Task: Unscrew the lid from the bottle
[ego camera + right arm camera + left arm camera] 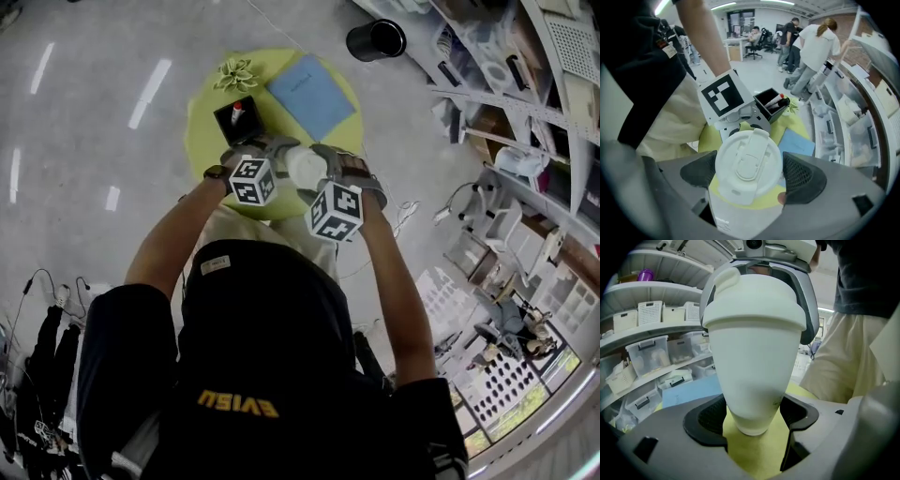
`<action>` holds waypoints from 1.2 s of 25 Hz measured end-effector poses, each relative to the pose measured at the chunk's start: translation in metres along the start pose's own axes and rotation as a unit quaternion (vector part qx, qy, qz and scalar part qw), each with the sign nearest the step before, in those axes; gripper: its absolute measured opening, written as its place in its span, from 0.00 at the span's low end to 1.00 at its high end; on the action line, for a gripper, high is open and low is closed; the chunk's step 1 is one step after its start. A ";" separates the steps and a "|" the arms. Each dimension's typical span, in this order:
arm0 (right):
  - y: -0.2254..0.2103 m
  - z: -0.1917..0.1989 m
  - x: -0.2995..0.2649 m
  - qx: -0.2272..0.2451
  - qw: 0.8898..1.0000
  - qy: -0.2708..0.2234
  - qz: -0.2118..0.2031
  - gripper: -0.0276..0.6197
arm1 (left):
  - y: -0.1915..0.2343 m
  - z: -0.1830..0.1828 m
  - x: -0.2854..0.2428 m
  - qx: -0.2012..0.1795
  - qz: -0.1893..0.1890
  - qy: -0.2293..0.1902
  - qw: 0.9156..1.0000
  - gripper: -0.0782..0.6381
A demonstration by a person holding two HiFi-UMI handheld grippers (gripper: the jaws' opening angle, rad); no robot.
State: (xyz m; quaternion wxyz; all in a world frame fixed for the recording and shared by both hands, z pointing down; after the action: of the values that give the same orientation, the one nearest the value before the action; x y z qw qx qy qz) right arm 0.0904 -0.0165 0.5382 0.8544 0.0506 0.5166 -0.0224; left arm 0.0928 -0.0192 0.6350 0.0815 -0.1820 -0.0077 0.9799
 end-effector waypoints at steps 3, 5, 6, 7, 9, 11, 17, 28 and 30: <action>0.004 0.001 -0.002 0.063 0.998 0.007 -0.022 0.72 | -0.001 -0.001 0.001 0.002 -0.006 0.006 1.000 0.63; 0.008 0.005 -0.006 0.105 0.994 0.008 -0.020 0.74 | -0.003 -0.002 0.001 0.004 -0.008 0.014 1.000 0.63; 0.009 0.006 -0.009 0.122 0.992 0.007 -0.016 0.75 | -0.003 -0.003 0.002 0.003 -0.007 0.019 1.000 0.63; 0.008 0.008 -0.010 0.132 0.991 0.006 -0.015 0.76 | -0.002 -0.003 0.002 0.002 -0.007 0.023 1.000 0.63; 0.007 0.009 -0.010 0.134 0.991 0.005 -0.021 0.75 | 0.000 -0.002 0.002 -0.001 -0.006 0.030 1.000 0.63; 0.006 0.009 -0.009 0.132 0.991 0.002 -0.022 0.75 | -0.001 0.000 0.001 0.004 -0.007 0.029 1.000 0.63; -0.007 0.006 0.013 0.070 0.997 -0.008 0.035 0.75 | 0.002 0.007 0.003 0.033 -0.021 0.030 0.999 0.63; 0.031 -0.011 0.127 -0.317 0.887 -0.168 0.291 0.75 | -0.012 -0.003 0.085 0.094 -0.034 0.066 0.993 0.63; 0.055 -0.005 0.143 -0.414 0.811 -0.238 0.339 0.75 | -0.021 -0.022 0.098 0.094 -0.027 0.048 0.994 0.62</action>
State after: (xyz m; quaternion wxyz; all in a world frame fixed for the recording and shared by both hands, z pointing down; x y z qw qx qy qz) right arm 0.1577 0.0403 0.4128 0.8441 -0.1429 0.2075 0.4732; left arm 0.0137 0.0168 0.5803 0.1251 -0.2201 0.0829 0.9639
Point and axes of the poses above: the fingertips, and each gripper's own axes: x backward along the fingers, y to its left, z out of its underside, the point moved 3 cm from there along x, backward along the fingers, and after that the axes turned 14 degrees about -y, right-handed, at the moved point
